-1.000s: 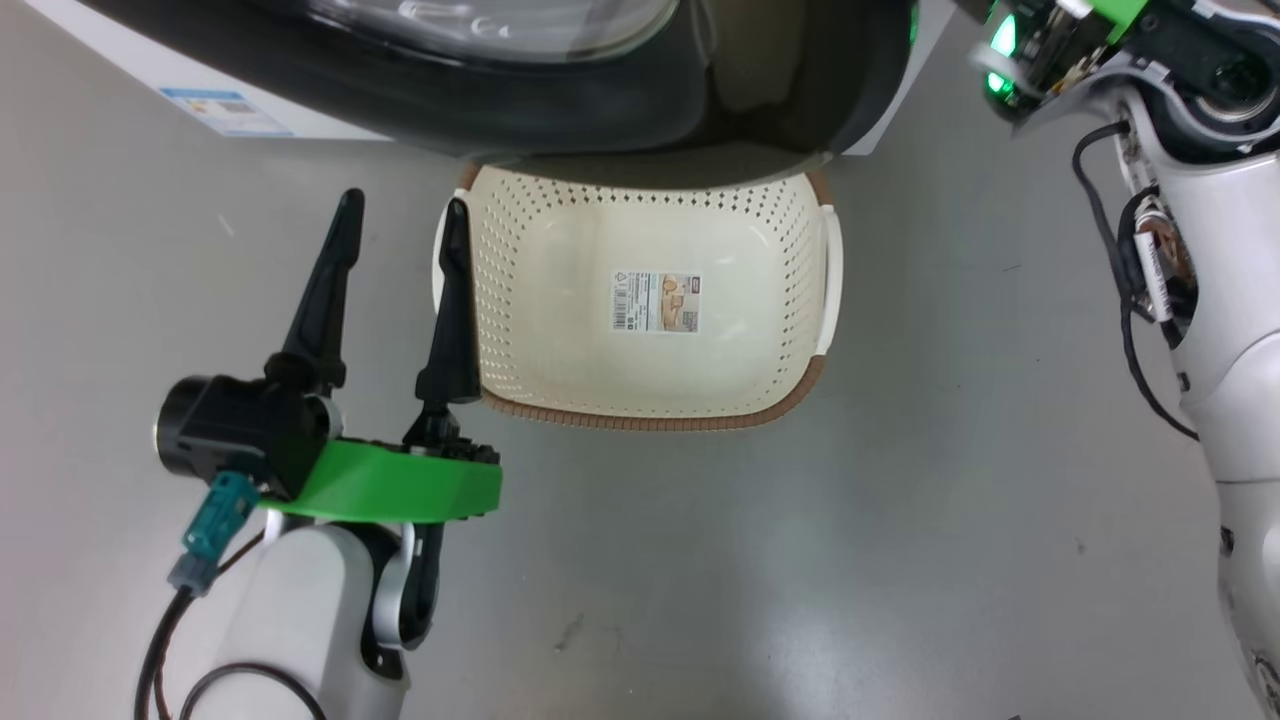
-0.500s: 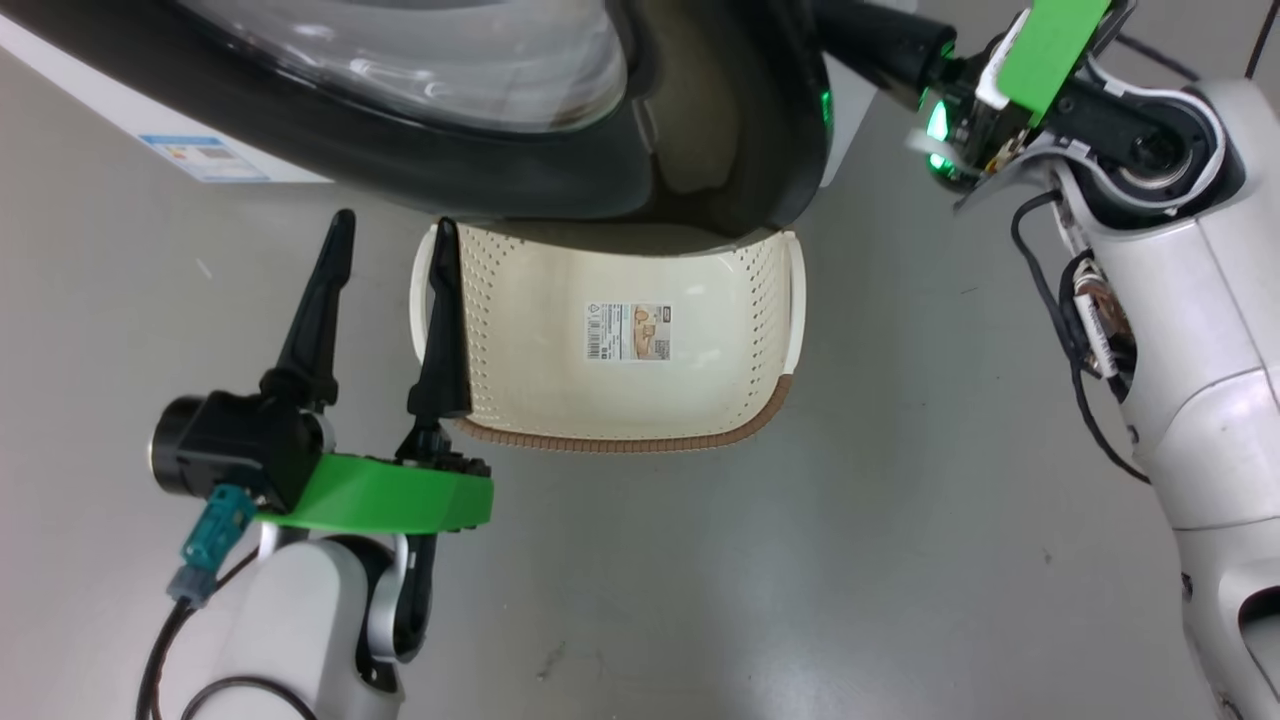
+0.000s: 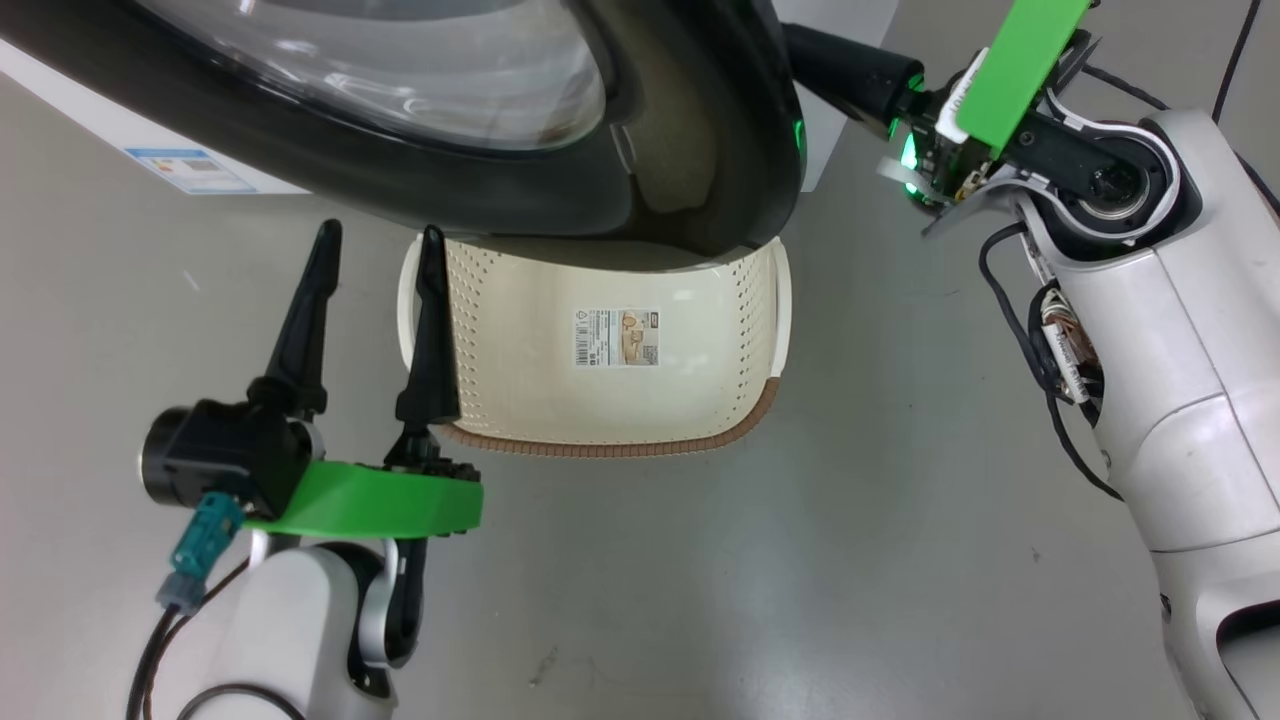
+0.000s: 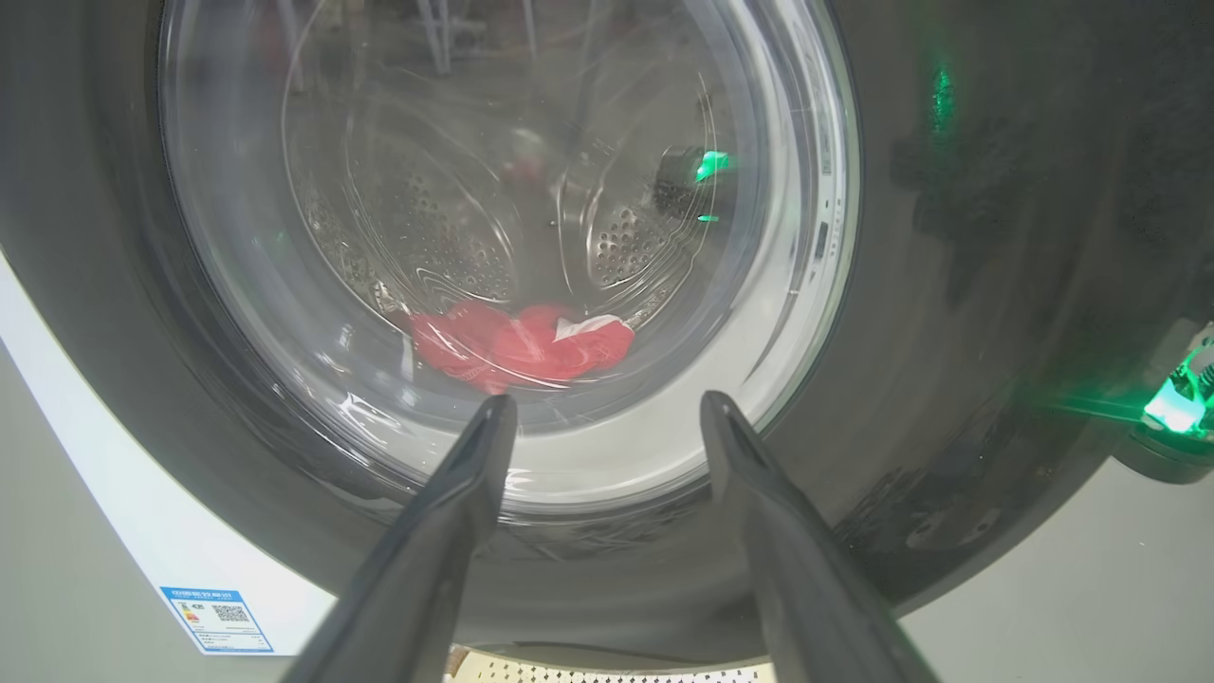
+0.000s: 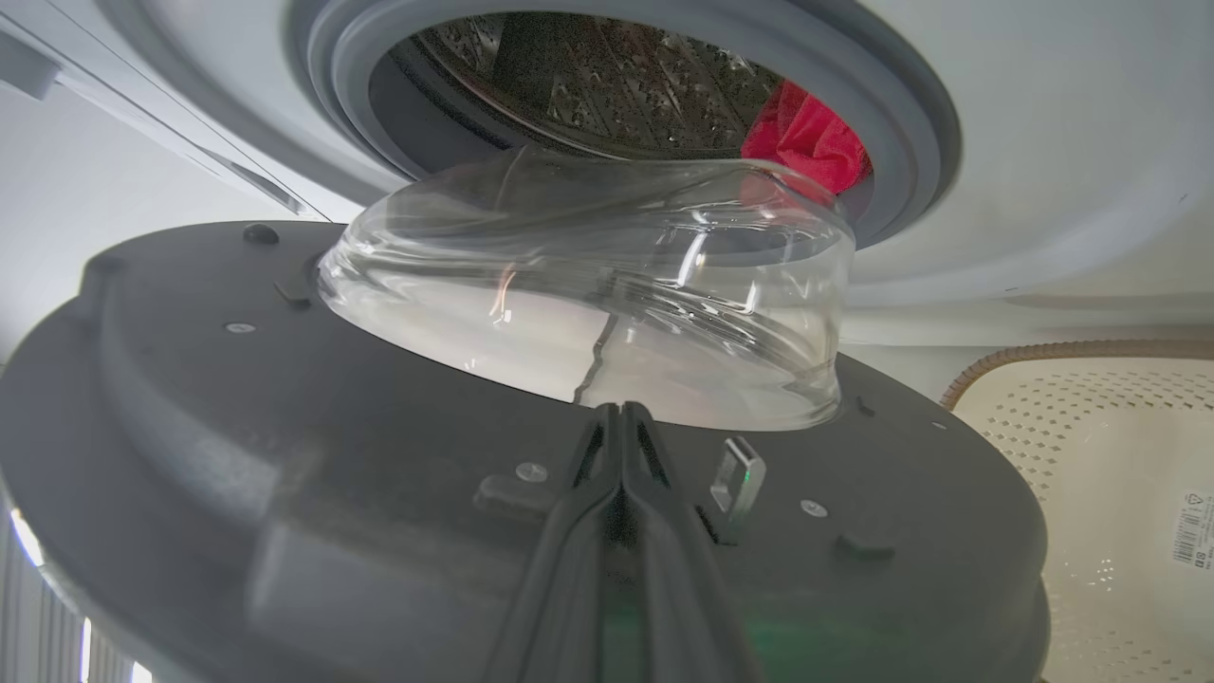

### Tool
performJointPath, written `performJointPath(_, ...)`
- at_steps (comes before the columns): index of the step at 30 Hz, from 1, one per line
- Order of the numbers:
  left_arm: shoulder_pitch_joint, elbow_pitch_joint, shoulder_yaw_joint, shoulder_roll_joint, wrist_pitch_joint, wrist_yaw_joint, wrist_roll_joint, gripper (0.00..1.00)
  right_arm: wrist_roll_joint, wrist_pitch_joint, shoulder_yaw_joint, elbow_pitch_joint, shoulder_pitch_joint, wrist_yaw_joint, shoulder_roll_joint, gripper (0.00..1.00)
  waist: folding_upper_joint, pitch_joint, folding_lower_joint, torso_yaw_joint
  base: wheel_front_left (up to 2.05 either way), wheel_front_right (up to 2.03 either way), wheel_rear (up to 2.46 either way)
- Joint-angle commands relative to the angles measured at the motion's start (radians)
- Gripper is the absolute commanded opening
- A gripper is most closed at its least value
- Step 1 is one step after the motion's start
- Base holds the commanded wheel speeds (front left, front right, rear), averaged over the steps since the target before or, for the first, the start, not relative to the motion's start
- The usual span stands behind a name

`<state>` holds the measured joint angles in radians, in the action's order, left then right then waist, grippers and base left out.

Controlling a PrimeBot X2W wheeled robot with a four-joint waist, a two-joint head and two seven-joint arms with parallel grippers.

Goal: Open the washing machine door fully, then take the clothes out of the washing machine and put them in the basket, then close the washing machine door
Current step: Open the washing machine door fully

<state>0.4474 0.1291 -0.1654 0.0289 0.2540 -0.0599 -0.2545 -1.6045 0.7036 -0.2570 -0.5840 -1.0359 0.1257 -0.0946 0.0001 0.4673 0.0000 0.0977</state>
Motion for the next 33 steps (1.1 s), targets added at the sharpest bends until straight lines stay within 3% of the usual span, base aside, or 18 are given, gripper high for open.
performJointPath(1,-0.022,-0.030,0.035,0.021,0.008,0.006,0.009,1.00,0.027,-0.021,-0.005,0.039,0.014,0.005,0.020,0.05,-0.0001,0.003,0.0000,-0.004,0.00,0.00,0.00)
performJointPath(2,-0.022,-0.030,0.036,0.021,0.008,0.007,0.010,1.00,0.047,-0.039,-0.011,0.048,0.016,0.005,0.016,0.36,-0.0001,0.005,0.0000,-0.006,0.00,0.00,0.00)
performJointPath(3,-0.021,-0.031,0.037,0.021,0.008,0.007,0.011,1.00,0.068,-0.064,-0.014,0.061,0.019,0.005,0.011,0.98,-0.0001,0.008,0.0000,-0.008,0.00,0.00,0.00)
performJointPath(8,-0.015,-0.039,0.039,0.021,0.008,0.008,0.011,1.00,0.175,-0.220,-0.021,0.145,0.049,0.005,-0.025,1.00,-0.0001,0.021,0.0000,-0.018,0.00,0.00,0.00)
performJointPath(15,-0.010,-0.043,0.048,0.021,0.008,0.017,0.021,1.00,0.398,-0.506,-0.132,0.263,0.112,0.005,-0.133,1.00,-0.0001,0.032,0.0000,-0.040,0.00,0.00,0.00)
performJointPath(23,-0.015,-0.063,0.070,0.023,0.008,0.024,0.051,1.00,0.710,-0.900,-0.235,0.202,0.155,0.005,-0.224,1.00,-0.0001,0.030,0.0000,-0.072,0.00,0.00,0.00)
performJointPath(28,-0.016,-0.081,0.078,0.023,0.008,0.028,0.067,1.00,0.963,-0.964,-0.143,0.151,0.193,0.005,-0.197,1.00,-0.0001,0.027,0.0000,-0.084,0.00,0.00,0.00)
performJointPath(29,-0.016,-0.081,0.078,0.023,0.008,0.028,0.067,1.00,0.963,-0.964,-0.143,0.151,0.193,0.005,-0.197,1.00,-0.0001,0.027,0.0000,-0.084,0.00,0.00,0.00)
performJointPath(33,-0.020,-0.088,0.081,0.022,0.008,0.031,0.073,1.00,1.202,-0.965,0.059,0.251,0.276,0.005,-0.107,1.00,-0.0001,0.027,0.0000,-0.088,0.00,0.00,0.00)
